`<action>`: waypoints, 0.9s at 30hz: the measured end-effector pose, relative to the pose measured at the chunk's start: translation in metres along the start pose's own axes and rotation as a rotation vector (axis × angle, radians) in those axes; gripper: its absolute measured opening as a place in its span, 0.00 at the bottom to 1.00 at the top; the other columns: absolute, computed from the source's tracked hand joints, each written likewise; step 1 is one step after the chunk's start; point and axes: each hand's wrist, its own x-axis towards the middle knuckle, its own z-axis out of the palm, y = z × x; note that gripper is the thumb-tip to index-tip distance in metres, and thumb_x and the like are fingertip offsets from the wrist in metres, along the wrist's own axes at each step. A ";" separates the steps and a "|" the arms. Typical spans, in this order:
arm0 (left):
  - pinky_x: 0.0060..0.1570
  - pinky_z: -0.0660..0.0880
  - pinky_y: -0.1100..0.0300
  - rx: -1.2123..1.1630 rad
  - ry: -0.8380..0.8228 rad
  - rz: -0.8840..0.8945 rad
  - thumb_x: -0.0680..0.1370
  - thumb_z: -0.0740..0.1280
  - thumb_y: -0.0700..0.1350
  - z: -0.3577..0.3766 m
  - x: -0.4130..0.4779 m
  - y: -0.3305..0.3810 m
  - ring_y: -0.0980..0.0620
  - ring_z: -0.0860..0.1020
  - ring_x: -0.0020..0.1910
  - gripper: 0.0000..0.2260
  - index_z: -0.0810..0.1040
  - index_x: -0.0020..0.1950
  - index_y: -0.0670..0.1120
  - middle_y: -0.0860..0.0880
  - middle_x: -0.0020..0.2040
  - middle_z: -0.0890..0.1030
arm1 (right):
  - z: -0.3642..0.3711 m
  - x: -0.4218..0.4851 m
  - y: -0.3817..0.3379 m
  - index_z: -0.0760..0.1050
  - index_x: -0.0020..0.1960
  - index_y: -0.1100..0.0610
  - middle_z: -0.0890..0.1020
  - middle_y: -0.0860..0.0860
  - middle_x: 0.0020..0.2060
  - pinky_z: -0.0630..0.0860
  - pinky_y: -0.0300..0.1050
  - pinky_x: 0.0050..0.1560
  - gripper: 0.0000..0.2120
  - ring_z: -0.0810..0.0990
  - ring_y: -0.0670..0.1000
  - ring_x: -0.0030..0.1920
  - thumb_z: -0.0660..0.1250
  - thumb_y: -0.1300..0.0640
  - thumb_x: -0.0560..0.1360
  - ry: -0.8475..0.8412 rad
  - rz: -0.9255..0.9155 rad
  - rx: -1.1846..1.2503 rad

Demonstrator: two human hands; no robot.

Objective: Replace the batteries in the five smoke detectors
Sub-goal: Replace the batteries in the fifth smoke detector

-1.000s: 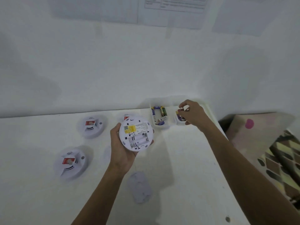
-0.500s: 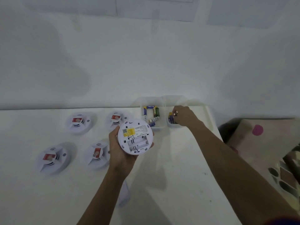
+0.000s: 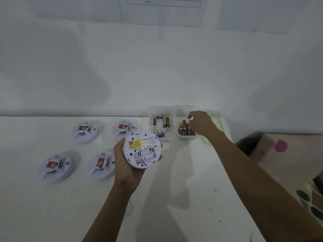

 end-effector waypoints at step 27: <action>0.49 0.78 0.41 -0.016 0.093 0.056 0.58 0.76 0.64 -0.027 0.011 0.019 0.34 0.75 0.63 0.47 0.68 0.72 0.46 0.37 0.67 0.75 | 0.052 0.056 -0.085 0.75 0.52 0.63 0.79 0.58 0.51 0.70 0.44 0.43 0.09 0.75 0.56 0.53 0.62 0.69 0.73 -0.202 -0.385 -0.555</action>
